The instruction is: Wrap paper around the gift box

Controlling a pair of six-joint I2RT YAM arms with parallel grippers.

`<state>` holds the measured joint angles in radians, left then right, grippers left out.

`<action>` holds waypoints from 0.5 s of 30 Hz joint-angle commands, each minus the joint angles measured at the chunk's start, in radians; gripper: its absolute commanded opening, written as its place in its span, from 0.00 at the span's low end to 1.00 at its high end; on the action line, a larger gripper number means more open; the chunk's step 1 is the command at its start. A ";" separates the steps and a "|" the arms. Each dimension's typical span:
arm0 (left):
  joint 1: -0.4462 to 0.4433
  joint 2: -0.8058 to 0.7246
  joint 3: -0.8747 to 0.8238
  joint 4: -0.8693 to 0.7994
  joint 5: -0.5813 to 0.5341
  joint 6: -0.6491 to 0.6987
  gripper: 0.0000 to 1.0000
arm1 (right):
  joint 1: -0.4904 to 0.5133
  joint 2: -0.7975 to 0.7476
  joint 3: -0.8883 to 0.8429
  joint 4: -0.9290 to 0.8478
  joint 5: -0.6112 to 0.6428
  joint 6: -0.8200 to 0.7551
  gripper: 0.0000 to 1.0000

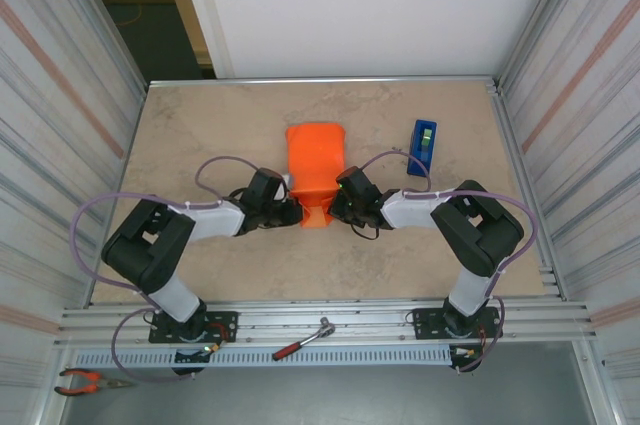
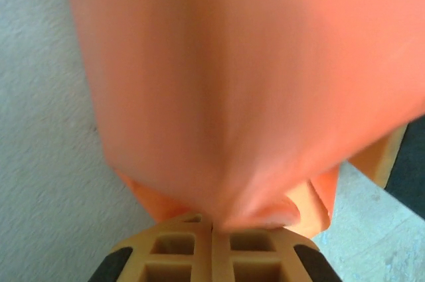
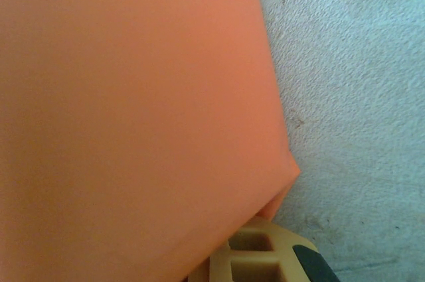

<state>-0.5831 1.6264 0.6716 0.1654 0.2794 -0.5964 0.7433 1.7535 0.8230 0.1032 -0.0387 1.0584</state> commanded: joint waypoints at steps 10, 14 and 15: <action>-0.023 0.083 0.075 0.118 0.002 0.032 0.00 | 0.031 0.040 -0.003 -0.089 -0.001 0.004 0.00; -0.032 0.102 0.085 0.128 -0.013 0.028 0.00 | 0.035 0.042 -0.002 -0.091 0.001 0.003 0.00; -0.036 0.107 0.088 0.128 -0.022 0.030 0.00 | 0.034 0.041 -0.004 -0.091 0.001 0.004 0.00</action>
<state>-0.6102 1.7168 0.7338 0.2661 0.2844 -0.5873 0.7536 1.7538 0.8230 0.1040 -0.0227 1.0584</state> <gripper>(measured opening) 0.062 0.059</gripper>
